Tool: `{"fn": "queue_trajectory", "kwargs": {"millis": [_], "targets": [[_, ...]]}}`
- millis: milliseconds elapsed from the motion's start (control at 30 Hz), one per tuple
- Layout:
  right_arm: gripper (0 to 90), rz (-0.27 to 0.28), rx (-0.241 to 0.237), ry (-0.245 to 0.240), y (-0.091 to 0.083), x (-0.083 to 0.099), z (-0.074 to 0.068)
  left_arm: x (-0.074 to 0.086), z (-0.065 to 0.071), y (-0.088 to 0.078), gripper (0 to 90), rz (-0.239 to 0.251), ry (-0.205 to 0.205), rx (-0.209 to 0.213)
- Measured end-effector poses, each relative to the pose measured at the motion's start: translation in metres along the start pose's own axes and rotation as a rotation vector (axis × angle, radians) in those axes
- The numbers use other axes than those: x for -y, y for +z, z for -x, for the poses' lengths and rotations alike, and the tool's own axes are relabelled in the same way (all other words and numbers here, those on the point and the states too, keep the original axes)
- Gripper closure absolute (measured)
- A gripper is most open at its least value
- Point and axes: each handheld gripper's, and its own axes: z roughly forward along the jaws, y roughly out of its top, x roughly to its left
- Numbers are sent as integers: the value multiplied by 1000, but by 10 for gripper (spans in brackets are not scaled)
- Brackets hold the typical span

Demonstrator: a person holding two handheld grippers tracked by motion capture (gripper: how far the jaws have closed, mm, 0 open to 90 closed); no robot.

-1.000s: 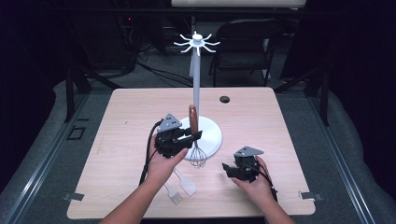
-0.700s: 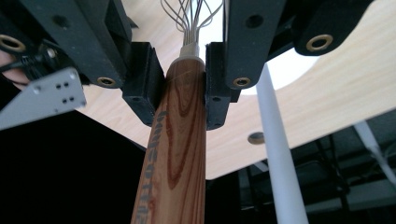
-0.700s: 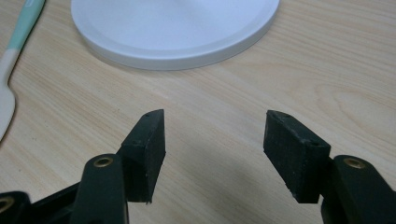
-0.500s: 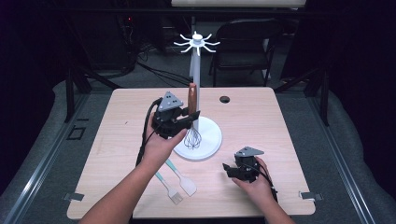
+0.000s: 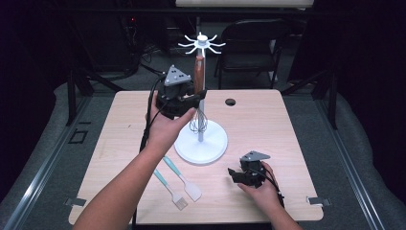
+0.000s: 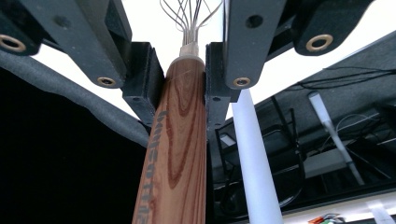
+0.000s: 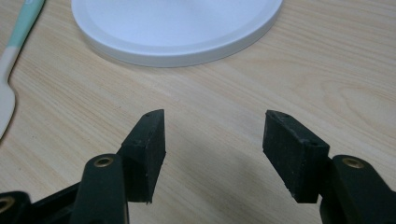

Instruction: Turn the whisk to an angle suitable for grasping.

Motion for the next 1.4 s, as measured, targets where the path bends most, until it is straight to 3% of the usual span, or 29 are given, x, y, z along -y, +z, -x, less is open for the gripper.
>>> {"fn": "queue_trajectory", "kwargs": {"millis": [333, 433, 500, 667, 767, 933, 1067, 1100, 1400], "targets": [[392, -2, -5, 1, 0, 0, 0, -5, -5, 22, 702, -33, -46, -15], [392, 1, -5, 1, 0, 0, 0, -4, -3, 22, 703, -27, -38, -9], [391, 3, -6, 4, 0, 0, 0, -5, 1, 21, 703, -30, -11, -14], [392, 3, -7, -3, 1, 0, -1, -10, 2, 22, 703, -35, -11, -17], [392, 5, -4, -9, 1, 0, -2, -11, -1, 24, 703, -27, -49, -16], [392, 1, -8, -11, 1, 0, -1, -10, -7, 29, 703, -46, -60, -21], [392, 7, -11, -8, 1, 0, -1, -7, -14, 34, 703, -58, -96, -18], [392, 11, -17, -3, 1, 0, -1, -5, -18, 36, 702, -40, -109, -16], [392, 13, -16, -5, 1, 0, -1, 1, -15, 41, 635, -27, -104, -25]]}}
